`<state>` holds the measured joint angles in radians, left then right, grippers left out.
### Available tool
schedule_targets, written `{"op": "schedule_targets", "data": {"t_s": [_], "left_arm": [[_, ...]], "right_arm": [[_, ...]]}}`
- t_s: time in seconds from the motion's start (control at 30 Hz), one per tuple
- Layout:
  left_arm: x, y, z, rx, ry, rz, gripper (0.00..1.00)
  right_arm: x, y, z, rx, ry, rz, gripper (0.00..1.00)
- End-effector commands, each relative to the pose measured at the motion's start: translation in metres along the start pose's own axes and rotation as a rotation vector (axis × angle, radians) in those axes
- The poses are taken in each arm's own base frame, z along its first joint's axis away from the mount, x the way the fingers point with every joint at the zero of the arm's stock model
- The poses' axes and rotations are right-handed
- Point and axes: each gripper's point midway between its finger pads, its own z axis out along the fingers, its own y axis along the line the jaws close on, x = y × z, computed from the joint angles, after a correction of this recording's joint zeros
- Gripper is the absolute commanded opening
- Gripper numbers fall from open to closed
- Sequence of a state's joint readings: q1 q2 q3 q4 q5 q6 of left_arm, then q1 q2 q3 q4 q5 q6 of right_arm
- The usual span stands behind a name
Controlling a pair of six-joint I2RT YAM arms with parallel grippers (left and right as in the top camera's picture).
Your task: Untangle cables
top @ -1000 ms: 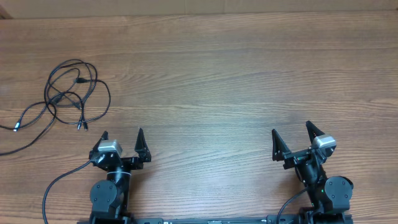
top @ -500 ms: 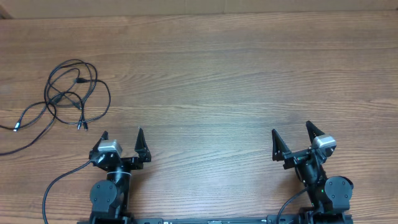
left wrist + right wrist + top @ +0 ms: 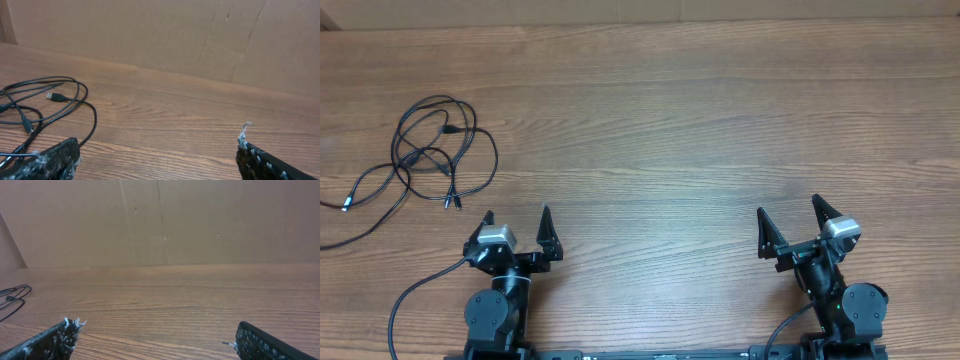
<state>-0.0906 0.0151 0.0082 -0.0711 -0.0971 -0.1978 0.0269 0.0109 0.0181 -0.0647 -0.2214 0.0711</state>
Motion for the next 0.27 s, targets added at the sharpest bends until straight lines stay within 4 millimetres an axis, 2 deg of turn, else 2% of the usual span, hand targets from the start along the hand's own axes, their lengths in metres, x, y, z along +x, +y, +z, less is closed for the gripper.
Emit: {"op": "schedule_targets", "data": {"t_s": [0.0,0.23], "left_arm": [[-0.0010,0.0003,-0.0004,0.002,-0.007,0.025,1.00],[-0.0010,0.0003,-0.0004,0.002,-0.007,0.025,1.00]], "right_arm": [[0.0018,-0.0009,0.0001,0.002,-0.003,0.003,1.00],[0.0018,-0.0009,0.0001,0.002,-0.003,0.003,1.00]]}}
